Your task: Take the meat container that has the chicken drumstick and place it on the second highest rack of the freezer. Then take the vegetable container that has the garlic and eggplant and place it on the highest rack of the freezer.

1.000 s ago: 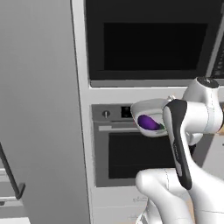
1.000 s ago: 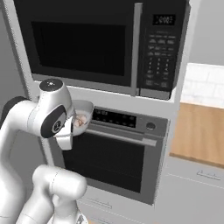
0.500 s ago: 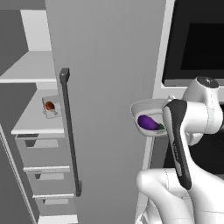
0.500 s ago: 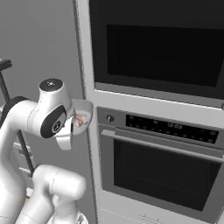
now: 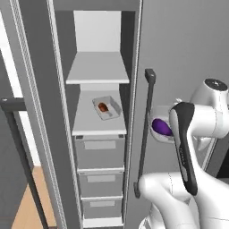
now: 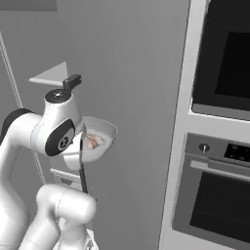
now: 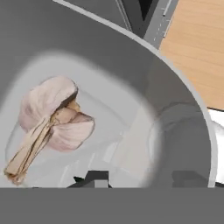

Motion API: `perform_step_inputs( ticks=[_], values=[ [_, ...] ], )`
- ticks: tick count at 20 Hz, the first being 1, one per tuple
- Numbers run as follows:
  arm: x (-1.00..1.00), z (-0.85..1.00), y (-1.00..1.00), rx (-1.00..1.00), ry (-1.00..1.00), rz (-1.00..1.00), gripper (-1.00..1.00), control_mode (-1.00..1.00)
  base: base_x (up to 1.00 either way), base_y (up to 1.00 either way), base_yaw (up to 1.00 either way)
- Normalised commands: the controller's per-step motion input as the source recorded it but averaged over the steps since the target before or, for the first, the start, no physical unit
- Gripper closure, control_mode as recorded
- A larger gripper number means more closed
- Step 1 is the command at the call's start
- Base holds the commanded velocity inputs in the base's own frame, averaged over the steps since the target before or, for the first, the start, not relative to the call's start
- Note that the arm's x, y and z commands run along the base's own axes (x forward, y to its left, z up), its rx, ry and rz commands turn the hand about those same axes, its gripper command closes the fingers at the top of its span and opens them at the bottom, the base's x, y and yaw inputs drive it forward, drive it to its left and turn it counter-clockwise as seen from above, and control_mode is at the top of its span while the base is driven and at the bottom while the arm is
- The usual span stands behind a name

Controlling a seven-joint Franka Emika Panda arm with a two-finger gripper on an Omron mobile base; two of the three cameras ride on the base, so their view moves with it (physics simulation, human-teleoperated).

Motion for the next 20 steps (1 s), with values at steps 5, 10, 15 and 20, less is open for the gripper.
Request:
perform_step_inputs(
  ticks=[5, 10, 15, 20],
  values=[
    [0.00, 0.00, 0.00, 0.00, 0.00, 0.00, 1.00, 1.00, 0.06, 0.74, 0.00],
    [0.00, 0.00, 0.00, 0.00, 0.00, 0.00, 1.00, 1.00, 0.00, 0.38, 0.00],
    [0.00, 0.00, 0.00, 0.00, 0.00, 0.00, 1.00, 1.00, -0.11, 0.43, 0.00],
    [0.00, 0.00, 0.00, 0.00, 0.00, 0.00, 1.00, 1.00, -0.24, 0.69, 0.00]
  ],
)
